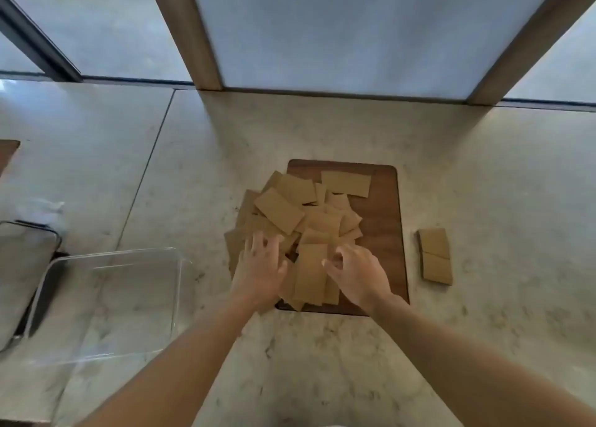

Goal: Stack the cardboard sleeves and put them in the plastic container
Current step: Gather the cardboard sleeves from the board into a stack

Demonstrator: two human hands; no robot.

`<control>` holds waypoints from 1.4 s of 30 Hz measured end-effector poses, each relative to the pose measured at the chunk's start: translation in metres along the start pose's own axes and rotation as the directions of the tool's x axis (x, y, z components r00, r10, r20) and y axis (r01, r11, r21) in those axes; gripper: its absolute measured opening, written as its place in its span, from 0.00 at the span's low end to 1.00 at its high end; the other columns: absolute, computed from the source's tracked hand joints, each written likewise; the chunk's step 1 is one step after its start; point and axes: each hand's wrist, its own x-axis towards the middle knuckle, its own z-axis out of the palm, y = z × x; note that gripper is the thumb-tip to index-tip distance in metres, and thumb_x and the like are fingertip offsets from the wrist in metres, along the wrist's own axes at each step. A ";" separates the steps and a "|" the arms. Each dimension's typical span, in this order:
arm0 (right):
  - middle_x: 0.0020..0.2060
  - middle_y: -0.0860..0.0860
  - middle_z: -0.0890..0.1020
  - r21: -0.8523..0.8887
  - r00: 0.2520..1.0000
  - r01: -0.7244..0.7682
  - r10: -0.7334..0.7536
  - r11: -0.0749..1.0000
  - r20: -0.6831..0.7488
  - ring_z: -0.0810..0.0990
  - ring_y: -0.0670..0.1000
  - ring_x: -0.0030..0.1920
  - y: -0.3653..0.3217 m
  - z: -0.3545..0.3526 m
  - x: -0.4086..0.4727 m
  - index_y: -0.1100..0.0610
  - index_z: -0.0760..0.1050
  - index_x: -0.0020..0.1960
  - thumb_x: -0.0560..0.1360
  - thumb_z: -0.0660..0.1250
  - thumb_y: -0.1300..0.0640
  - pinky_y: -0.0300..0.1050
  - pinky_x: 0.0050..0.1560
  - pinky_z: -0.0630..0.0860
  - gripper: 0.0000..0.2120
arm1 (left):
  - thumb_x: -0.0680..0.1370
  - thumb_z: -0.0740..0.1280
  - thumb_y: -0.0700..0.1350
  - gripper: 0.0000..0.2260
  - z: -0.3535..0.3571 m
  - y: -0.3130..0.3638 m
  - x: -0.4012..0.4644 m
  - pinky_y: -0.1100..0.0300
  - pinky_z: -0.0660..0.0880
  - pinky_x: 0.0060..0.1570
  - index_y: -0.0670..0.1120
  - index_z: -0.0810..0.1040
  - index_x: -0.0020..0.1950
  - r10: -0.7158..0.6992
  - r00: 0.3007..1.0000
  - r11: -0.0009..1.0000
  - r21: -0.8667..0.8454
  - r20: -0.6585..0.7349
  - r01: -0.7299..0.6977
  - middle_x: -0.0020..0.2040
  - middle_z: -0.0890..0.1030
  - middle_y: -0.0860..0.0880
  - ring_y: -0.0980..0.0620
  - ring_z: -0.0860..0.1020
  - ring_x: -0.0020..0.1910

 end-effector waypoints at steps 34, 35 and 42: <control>0.62 0.53 0.73 0.366 0.901 -0.339 0.411 0.867 -0.139 0.75 0.53 0.61 0.006 0.020 0.017 0.56 0.72 0.69 0.75 0.75 0.41 0.49 0.59 0.77 0.30 | 0.88 0.60 0.38 0.11 0.022 0.018 -0.030 0.45 0.85 0.49 0.39 0.77 0.67 -0.085 0.894 -0.049 -0.898 0.440 0.438 0.53 0.88 0.37 0.38 0.88 0.50; 0.64 0.55 0.70 0.301 0.901 -0.373 0.420 0.878 -0.109 0.71 0.55 0.65 0.008 0.019 0.022 0.56 0.70 0.70 0.73 0.76 0.39 0.51 0.63 0.75 0.34 | 0.87 0.59 0.37 0.11 0.022 0.017 -0.031 0.45 0.85 0.44 0.39 0.76 0.67 -0.069 0.896 -0.089 -0.897 0.439 0.433 0.49 0.88 0.35 0.37 0.87 0.45; 0.47 0.47 0.79 0.749 0.846 -0.227 0.507 0.623 -0.166 0.81 0.55 0.56 0.018 -0.001 0.048 0.51 0.72 0.50 0.78 0.74 0.59 0.47 0.52 0.77 0.10 | 0.88 0.60 0.54 0.14 0.013 -0.003 -0.020 0.49 0.80 0.35 0.62 0.76 0.72 -0.025 0.885 -0.237 -0.863 0.464 0.446 0.41 0.81 0.40 0.43 0.81 0.36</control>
